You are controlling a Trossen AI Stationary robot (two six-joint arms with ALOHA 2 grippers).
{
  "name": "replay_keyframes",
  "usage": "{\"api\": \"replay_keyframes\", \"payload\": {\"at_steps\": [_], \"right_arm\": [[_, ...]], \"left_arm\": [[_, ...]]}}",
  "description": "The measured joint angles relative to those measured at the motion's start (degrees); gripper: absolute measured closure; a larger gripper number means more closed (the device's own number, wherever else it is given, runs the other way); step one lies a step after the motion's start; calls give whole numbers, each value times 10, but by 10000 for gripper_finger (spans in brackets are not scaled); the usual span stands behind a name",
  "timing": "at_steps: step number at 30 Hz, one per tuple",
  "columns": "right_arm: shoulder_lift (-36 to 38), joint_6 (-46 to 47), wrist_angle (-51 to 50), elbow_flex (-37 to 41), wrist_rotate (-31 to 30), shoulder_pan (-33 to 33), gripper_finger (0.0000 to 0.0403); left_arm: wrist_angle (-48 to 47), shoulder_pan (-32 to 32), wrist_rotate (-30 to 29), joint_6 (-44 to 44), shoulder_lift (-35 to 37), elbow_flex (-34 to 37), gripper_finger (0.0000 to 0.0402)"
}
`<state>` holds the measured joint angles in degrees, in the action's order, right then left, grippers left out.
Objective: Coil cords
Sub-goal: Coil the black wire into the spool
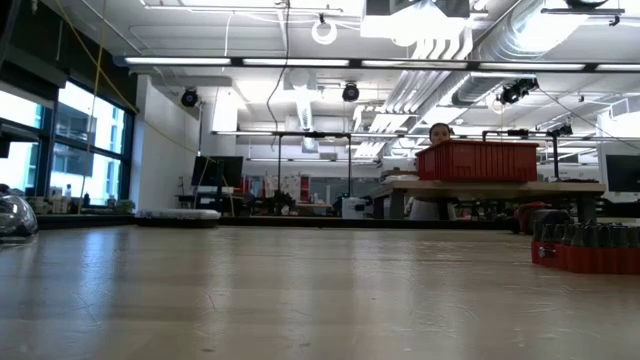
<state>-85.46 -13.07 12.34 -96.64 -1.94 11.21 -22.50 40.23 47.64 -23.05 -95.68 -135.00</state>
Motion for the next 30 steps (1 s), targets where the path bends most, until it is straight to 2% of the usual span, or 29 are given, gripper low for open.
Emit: {"api": "replay_keyframes", "payload": {"at_steps": [5, 13, 19, 23, 25, 27, 30], "right_arm": [[0, 1, -5, 0, -5, 4, 281], [13, 5, -69, 0, 0, -2, 281], [23, 3, -72, -1, 0, -6, 281], [40, -39, -72, 0, 7, -16, 281], [45, -62, -55, 0, 11, -17, 281], [44, -76, -24, 0, 8, -8, 281], [22, -56, 40, -1, -14, 14, 281]], "left_arm": [[1, 0, 10, -2, 0, 0, 401], [-3, 2, 49, -7, 3, 0, 401], [-4, 12, 50, -4, 3, 0, 401], [-4, 19, 57, -26, 3, 0, 401], [4, 19, 47, -34, 3, 0, 401], [30, 9, 11, -38, -1, 0, 401], [74, -9, -17, -43, -17, 0, 401]]}}
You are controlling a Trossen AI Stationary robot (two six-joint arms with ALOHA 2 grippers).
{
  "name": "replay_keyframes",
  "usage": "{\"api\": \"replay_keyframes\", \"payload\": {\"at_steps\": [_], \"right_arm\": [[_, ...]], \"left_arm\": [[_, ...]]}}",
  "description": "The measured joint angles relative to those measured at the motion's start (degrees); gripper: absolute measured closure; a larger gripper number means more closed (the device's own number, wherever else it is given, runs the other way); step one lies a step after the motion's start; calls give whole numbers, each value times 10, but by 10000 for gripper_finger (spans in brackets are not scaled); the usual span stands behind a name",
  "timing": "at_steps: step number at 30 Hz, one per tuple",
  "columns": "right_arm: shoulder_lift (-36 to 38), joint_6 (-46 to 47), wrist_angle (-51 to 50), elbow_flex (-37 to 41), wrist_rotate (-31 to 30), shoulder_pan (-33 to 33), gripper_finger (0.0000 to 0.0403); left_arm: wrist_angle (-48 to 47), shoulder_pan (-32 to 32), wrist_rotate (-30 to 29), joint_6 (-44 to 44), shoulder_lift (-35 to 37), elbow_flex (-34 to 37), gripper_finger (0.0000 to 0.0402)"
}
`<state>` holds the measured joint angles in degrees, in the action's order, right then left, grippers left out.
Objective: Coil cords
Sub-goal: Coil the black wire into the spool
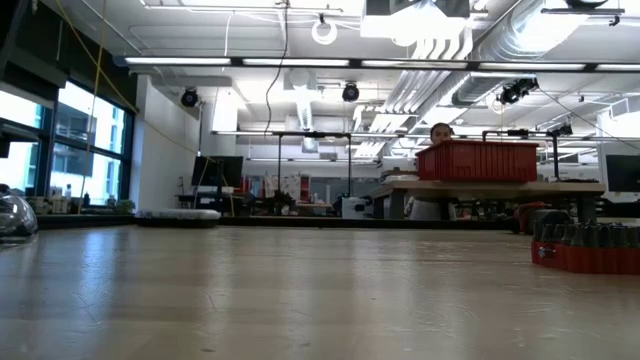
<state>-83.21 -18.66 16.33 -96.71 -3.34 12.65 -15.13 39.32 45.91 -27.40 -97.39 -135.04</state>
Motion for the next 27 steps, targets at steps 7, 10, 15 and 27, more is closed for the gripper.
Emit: {"api": "replay_keyframes", "payload": {"at_steps": [7, 10, 15, 27], "right_arm": [[-1, -4, -62, -63, -30, 47, 281], [48, -30, -70, -98, -39, 44, 281], [83, -50, -169, -109, -84, 17, 281], [-13, 19, -262, -108, -57, -22, 281]], "left_arm": [[1, 54, 45, -11, 13, 2, 401], [-56, 108, 44, 3, 54, 0, 401], [-130, 133, 50, 57, 89, -1, 401], [-145, 58, 5, 51, 80, 1, 401]]}}
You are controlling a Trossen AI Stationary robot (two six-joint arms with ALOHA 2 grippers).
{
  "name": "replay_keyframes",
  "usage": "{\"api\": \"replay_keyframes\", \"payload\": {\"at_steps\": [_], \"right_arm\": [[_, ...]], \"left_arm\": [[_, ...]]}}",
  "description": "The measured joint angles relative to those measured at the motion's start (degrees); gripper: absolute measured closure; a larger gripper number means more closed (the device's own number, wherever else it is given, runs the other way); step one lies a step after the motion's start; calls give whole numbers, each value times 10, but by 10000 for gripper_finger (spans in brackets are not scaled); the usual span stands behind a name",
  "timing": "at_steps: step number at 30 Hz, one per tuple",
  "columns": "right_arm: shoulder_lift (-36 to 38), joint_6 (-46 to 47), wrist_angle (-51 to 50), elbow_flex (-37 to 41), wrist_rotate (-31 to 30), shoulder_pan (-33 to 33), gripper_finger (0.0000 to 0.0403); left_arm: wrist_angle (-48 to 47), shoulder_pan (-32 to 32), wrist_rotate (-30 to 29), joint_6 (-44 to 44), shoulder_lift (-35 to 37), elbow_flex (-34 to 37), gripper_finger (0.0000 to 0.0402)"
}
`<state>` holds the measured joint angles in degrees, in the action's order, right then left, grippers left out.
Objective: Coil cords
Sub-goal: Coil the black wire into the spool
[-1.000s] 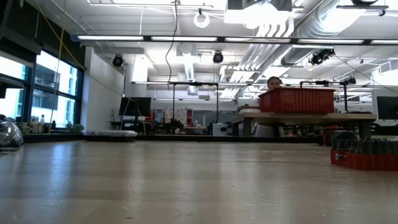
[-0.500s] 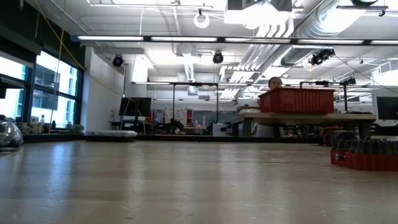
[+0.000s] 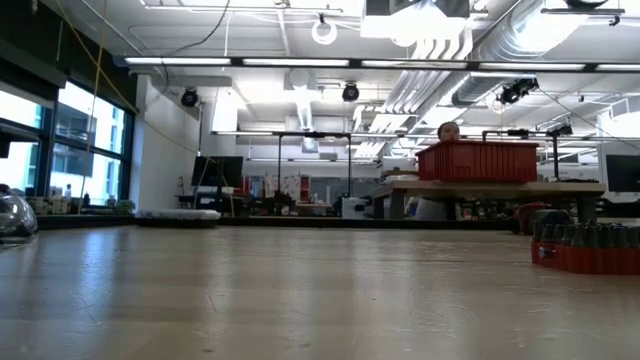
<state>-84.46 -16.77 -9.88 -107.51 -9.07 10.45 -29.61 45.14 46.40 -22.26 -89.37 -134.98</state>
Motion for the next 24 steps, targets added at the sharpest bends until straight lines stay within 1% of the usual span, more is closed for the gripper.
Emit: {"api": "replay_keyframes", "payload": {"at_steps": [2, 5, 8, 10, 12, 13, 15, 20, 24], "right_arm": [[-31, 0, 12, 3, 14, -8, 281], [-55, 2, 74, 0, 44, -20, 281], [-55, -1, 120, -2, 49, -26, 281], [-44, 7, 115, -2, 40, -20, 281], [-33, 23, 118, -2, 38, -7, 281], [-30, 29, 122, -2, 51, -1, 281], [-27, 28, 103, -2, 81, 11, 281], [-34, 46, -34, 1, 146, 23, 281], [-25, 48, -69, 0, 156, 16, 281]], "left_arm": [[-1, -25, -19, 5, -6, 1, 401], [-14, -59, -36, 21, -10, 1, 401], [-65, -84, -59, 45, -11, 0, 401], [-97, -106, -89, 64, -13, 0, 401], [-104, -129, -124, 86, -15, 1, 401], [-97, -139, -139, 93, -15, 1, 401], [-63, -157, -153, 98, -18, 1, 401], [40, -169, -156, 72, -27, 0, 401], [76, -171, -155, 17, -27, 0, 401]]}}
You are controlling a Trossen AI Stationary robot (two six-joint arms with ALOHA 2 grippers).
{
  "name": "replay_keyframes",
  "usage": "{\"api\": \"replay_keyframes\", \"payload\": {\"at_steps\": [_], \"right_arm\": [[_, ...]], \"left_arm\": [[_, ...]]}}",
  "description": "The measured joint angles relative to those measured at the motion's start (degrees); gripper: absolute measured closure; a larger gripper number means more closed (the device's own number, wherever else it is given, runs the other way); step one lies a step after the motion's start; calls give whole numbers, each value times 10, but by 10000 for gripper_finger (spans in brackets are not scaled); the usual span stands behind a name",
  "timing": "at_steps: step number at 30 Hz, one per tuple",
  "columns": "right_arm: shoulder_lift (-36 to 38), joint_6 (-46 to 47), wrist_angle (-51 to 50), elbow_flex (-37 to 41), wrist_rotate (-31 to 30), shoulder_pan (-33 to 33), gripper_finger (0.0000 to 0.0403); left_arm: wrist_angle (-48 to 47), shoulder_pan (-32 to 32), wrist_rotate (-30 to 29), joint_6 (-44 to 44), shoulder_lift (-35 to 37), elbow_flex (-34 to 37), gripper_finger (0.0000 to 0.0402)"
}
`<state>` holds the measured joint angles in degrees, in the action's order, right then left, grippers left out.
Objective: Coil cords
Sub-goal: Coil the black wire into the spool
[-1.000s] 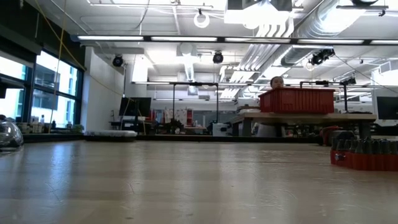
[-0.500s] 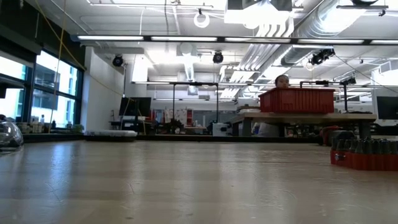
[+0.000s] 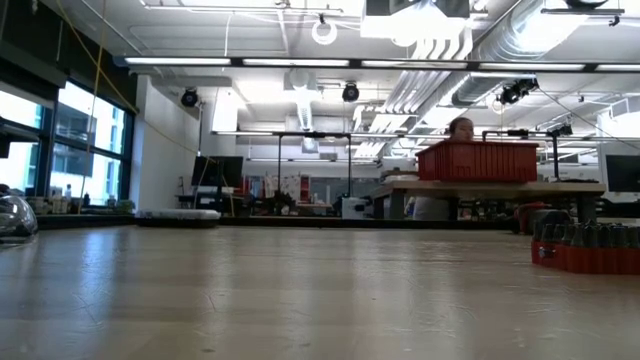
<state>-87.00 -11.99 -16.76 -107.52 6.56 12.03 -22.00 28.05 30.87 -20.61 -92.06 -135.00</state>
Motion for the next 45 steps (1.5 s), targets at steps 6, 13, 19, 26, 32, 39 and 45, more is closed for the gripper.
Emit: {"api": "replay_keyframes", "payload": {"at_steps": [6, 13, 19, 26, 32, 39, 45], "right_arm": [[-12, -4, 2, -1, -1, -9, 281], [-57, 44, 91, -1, -32, -7, 281], [-94, 65, 106, -1, -30, -8, 281], [-111, 70, 139, -1, -49, -8, 281], [-110, 57, 136, -1, -70, -8, 281], [-110, 60, 146, -1, -63, -9, 281], [-110, 48, 160, -1, -60, -21, 281]], "left_arm": [[20, 0, 4, -18, 0, 0, 401], [103, -12, -1, -27, -10, 0, 401], [108, -12, -6, -36, -10, 0, 401], [110, -12, -4, -43, -13, 0, 401], [116, -12, 0, -34, -14, 0, 401], [116, -12, 0, -33, -14, 0, 401], [116, -12, 0, -33, -14, 0, 401]]}}
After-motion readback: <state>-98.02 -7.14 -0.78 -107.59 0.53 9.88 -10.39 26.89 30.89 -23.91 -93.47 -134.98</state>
